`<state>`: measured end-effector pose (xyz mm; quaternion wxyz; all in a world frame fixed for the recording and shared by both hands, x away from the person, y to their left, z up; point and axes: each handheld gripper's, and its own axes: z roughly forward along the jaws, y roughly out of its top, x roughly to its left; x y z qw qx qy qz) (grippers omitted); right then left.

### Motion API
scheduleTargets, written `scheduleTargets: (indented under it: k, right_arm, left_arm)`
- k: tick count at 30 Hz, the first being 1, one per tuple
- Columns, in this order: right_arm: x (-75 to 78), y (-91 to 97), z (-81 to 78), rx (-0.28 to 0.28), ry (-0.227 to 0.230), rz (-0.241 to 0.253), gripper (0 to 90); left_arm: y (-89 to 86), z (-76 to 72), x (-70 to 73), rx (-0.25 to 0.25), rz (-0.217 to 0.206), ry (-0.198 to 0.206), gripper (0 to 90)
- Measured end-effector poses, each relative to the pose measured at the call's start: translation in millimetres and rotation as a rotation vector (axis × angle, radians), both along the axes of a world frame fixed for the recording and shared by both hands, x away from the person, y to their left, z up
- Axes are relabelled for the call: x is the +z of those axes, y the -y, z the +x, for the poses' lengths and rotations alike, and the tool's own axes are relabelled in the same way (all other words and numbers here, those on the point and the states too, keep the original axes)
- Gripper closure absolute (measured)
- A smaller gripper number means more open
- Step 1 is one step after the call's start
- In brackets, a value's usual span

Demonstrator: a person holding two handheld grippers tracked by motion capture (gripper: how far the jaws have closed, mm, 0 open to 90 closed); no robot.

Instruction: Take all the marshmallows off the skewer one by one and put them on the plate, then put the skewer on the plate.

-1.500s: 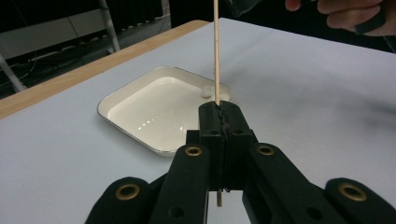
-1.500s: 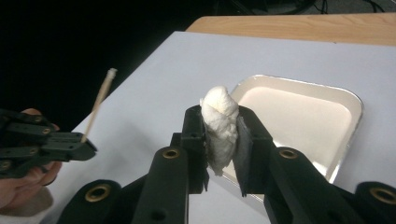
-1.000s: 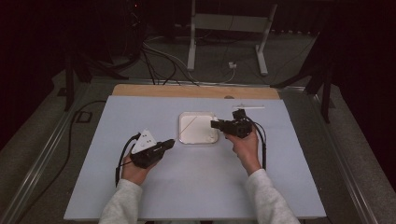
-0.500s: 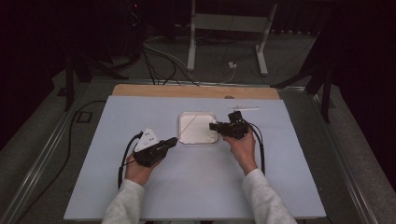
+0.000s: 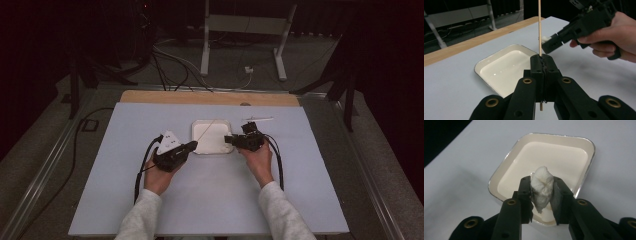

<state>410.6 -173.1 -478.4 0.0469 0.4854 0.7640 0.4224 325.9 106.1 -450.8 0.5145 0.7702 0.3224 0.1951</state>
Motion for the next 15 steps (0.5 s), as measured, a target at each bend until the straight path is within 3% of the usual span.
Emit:
scheduleTargets:
  k: [15]
  right_arm:
    - [-14.4, -15.0, 1.7, 0.0, -0.013, -0.104, 69.5]
  left_arm:
    - [13.8, 18.0, -9.6, 0.071, -0.004, -0.054, 90.0]
